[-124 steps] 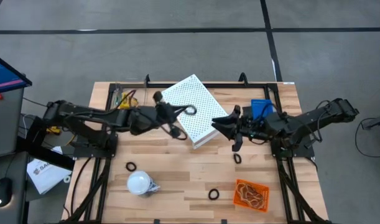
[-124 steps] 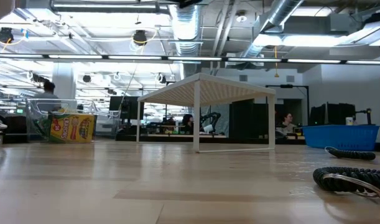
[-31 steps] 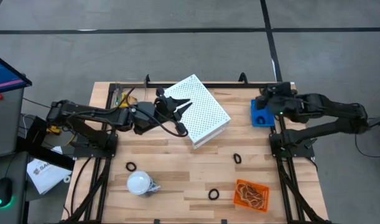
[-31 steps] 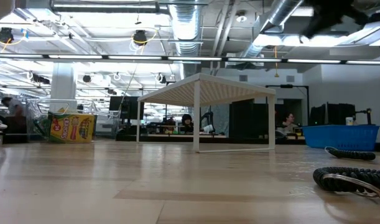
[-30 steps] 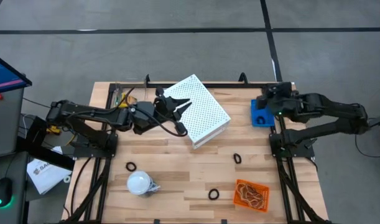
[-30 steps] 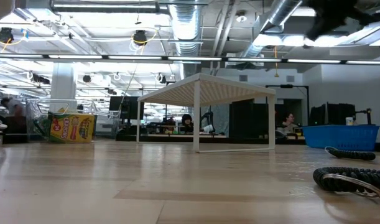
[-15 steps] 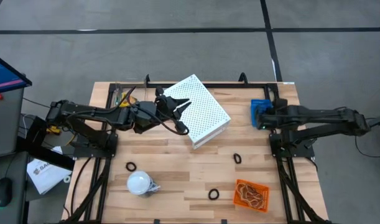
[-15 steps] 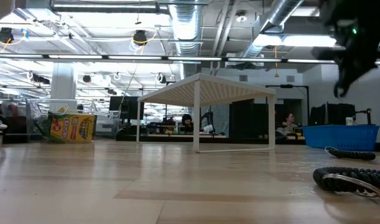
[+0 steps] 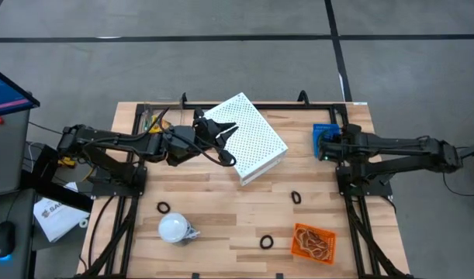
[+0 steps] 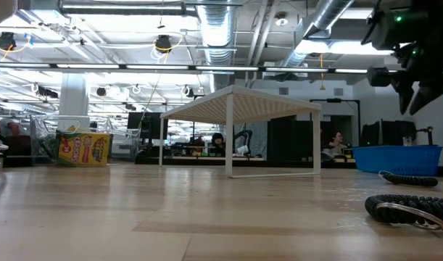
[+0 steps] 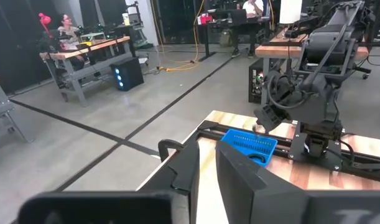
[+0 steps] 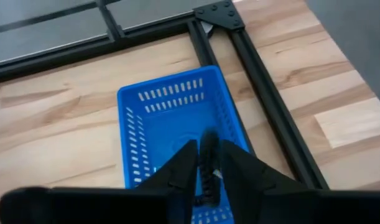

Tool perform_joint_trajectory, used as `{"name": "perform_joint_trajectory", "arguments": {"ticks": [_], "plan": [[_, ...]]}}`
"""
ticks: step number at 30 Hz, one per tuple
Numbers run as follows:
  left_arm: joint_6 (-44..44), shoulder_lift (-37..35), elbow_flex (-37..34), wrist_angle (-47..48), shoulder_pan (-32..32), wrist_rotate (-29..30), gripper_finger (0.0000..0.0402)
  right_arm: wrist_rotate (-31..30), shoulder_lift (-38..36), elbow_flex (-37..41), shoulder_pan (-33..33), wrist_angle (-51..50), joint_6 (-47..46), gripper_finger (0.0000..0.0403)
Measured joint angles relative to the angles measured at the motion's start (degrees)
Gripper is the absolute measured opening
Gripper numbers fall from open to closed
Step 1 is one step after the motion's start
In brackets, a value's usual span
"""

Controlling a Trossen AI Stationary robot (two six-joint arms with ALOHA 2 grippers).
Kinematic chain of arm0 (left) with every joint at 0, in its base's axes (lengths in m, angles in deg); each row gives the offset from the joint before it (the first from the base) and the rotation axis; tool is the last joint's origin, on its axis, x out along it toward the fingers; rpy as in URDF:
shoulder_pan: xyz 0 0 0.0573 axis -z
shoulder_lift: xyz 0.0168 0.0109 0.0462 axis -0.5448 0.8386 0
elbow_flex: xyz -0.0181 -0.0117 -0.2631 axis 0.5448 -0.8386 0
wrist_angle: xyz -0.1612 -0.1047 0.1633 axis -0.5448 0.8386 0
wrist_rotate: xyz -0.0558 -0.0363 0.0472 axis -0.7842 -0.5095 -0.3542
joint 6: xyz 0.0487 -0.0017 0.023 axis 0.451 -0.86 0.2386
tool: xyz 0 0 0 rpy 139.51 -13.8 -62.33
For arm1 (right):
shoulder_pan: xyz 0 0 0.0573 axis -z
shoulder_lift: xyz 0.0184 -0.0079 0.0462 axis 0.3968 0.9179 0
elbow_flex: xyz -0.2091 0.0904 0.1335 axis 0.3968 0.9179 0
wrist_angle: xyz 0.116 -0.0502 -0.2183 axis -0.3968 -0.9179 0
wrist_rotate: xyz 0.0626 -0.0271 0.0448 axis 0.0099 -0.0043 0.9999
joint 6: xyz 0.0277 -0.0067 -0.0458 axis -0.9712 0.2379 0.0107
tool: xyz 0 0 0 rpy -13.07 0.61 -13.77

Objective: Pick & Place Office Desk Supplies
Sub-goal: Put the black spring keychain into the blue bin

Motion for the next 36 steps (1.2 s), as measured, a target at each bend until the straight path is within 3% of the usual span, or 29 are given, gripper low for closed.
{"name": "perform_joint_trajectory", "arguments": {"ticks": [10, 16, 22, 27, 32, 36], "plan": [[-0.9, 0.0, 0.0, 0.1, 0.0, 0.0, 0.0041, 0.0, -1.2, 0.1, 0.1, 3.5, 2.3, 0.0146], [-1.3, 0.0, 0.0, 6.6, 0.0, -1.5, 0.0044, 0.2, -5.5, 0.1, -6.0, 18.5, 12.9, 0.0174], [-8.1, -3.6, 0.1, 24.4, -0.1, -11.1, 0.0044, 0.1, -6.8, 0.0, -13.0, 30.3, 18.3, 0.0169], [-17.7, -6.2, 0.1, 48.7, -0.4, -22.9, 0.0045, 0.2, -6.3, 0.0, -16.9, 34.0, 19.5, 0.0159], [-26.8, -8.4, 0.1, 70.6, -0.6, -30.6, 0.0067, 0.1, -6.3, 0.0, -18.8, 36.2, 19.7, 0.0156], [-29.9, -11.0, -1.7, 76.1, -1.0, -41.0, 0.0102, 0.2, -6.3, 0.0, -19.1, 37.1, 19.7, 0.0157]]}}
